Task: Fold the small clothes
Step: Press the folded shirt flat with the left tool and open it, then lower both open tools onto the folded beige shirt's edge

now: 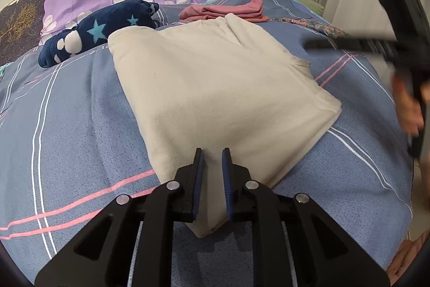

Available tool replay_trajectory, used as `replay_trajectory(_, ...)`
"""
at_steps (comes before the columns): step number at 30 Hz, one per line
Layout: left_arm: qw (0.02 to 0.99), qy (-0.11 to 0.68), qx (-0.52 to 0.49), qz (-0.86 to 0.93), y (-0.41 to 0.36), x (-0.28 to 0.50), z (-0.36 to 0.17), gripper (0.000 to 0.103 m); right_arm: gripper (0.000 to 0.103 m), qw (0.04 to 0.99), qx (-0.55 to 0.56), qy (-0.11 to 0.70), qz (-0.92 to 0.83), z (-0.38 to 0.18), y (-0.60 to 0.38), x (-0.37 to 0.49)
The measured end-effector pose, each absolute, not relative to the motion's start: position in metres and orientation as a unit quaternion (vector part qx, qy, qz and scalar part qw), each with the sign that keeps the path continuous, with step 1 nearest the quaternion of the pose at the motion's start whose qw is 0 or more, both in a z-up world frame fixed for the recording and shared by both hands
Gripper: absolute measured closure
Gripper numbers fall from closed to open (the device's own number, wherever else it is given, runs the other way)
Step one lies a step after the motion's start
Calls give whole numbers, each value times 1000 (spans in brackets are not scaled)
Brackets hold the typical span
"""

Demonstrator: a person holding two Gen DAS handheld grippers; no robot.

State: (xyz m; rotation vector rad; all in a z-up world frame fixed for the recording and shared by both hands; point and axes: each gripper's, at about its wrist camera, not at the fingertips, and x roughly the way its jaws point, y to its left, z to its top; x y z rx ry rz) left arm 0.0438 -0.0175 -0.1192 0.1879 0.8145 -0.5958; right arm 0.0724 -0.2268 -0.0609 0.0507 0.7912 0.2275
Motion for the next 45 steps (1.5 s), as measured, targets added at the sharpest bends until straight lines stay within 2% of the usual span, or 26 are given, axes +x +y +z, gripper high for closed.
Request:
replay_trajectory(7, 873, 386, 95, -283, -19, 43, -119, 87, 92, 896, 13, 433, 98, -82, -209, 174)
replay_trajectory(9, 873, 387, 93, -284, -19, 43, -119, 87, 97, 883, 26, 465, 62, -107, -220, 191)
replay_trajectory(10, 872, 387, 91, -286, -18, 43, -119, 87, 101, 881, 45, 467, 65, -115, -229, 191)
replay_trajectory(12, 872, 387, 91, -286, -19, 43, -119, 86, 102, 885, 64, 455, 73, -118, -240, 186)
replay_trajectory(18, 873, 385, 102, -281, -22, 42, -119, 85, 100, 901, -5, 429, 65, -113, -229, 164)
replay_trajectory(21, 874, 383, 108, -277, -23, 42, -118, 85, 94, 901, 23, 428, 69, -103, -236, 156)
replay_trajectory(22, 875, 382, 110, -275, -23, 41, -117, 85, 89, 902, 33, 424, 73, -98, -240, 151)
replay_trajectory(23, 876, 380, 115, -273, -24, 40, -116, 83, 77, 904, 36, 420, 73, -94, -242, 147)
replay_trajectory(25, 876, 380, 119, -271, -25, 39, -113, 75, 62, 909, 31, 411, 67, -85, -249, 137)
replay_trajectory(27, 877, 378, 117, -273, -25, 37, -109, 59, 62, 907, 32, 415, 66, -84, -257, 130)
replay_trajectory(29, 878, 376, 115, -275, -26, 36, -106, 54, 61, 899, 52, 430, 68, -89, -269, 126)
replay_trajectory(31, 879, 374, 119, -270, -28, 35, -104, 53, 60, 890, 79, 443, 71, -96, -280, 122)
replay_trajectory(38, 892, 358, 117, -250, -18, 42, -90, 38, 53, 876, 137, 452, 97, -105, -296, 104)
replay_trajectory(45, 893, 381, 57, -234, 13, 78, -87, 37, 50, 869, 157, 456, 115, -110, -296, 98)
